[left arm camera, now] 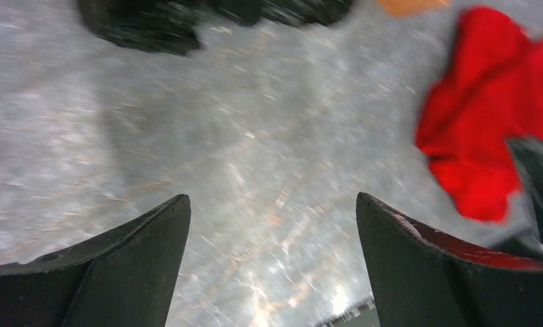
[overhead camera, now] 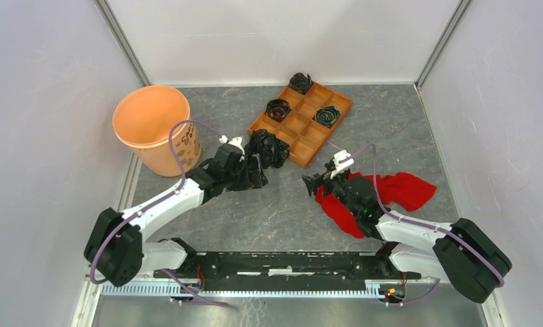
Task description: Put the trash bags into the trash bin
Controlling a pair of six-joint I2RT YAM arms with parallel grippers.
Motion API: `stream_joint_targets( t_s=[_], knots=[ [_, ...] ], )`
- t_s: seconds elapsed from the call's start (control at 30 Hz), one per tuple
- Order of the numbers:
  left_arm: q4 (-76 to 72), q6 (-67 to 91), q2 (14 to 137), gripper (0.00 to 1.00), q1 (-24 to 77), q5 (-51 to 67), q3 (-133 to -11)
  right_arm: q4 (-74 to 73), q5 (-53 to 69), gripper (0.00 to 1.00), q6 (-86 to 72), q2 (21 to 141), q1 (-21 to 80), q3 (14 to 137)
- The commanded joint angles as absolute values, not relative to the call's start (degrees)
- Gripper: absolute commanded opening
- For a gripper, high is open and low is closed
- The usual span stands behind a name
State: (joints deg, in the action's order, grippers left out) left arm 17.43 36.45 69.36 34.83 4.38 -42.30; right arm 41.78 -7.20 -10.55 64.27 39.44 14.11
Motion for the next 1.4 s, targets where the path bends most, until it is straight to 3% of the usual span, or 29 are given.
stream_joint_targets(
  t_s=[0.0,0.1,0.23,0.37,0.43,0.63,0.73,0.93,1.1,1.23,1.37],
  knots=[
    [14.87,37.07,73.82,0.99,34.77,-17.04,-46.24,52.94,-5.86,0.98,-4.83,65.27,39.62,10.48],
    [12.15,37.72,76.93,1.00,32.88,-19.11,-47.02,56.82,-4.08,0.98,-5.23,66.36,39.59,8.42],
    [8.18,36.92,82.71,1.00,26.70,-12.11,-49.37,57.25,-1.51,0.98,-4.75,68.42,39.56,9.21],
    [5.27,36.52,88.19,0.87,24.22,-6.20,-51.57,57.62,-1.03,0.98,-4.75,69.29,39.61,9.33],
    [2.41,37.05,89.56,0.74,23.96,-3.28,-51.51,58.49,-0.42,0.98,-4.75,69.63,39.59,9.09],
    [2.44,36.85,85.94,0.17,23.95,1.32,-50.10,56.22,3.60,0.98,-6.93,73.17,39.76,12.12],
    [6.90,35.64,78.71,0.03,23.93,3.50,-48.51,48.56,5.39,0.98,-7.37,70.97,41.11,14.57],
    [16.36,30.77,55.58,0.02,23.99,18.29,-43.20,30.79,9.02,0.98,-11.69,64.04,46.27,16.74],
    [1.77,42.36,37.55,0.02,23.99,35.71,-35.02,33.56,16.70,0.98,-22.89,56.11,46.70,11.79],
    [-22.99,59.81,32.50,0.02,24.10,41.62,-29.42,32.66,18.62,0.98,-25.41,50.34,46.82,11.78],
    [-16.37,53.94,34.31,0.02,24.17,44.70,-35.28,23.39,18.60,0.98,-23.67,46.57,46.87,17.20]
  ],
)
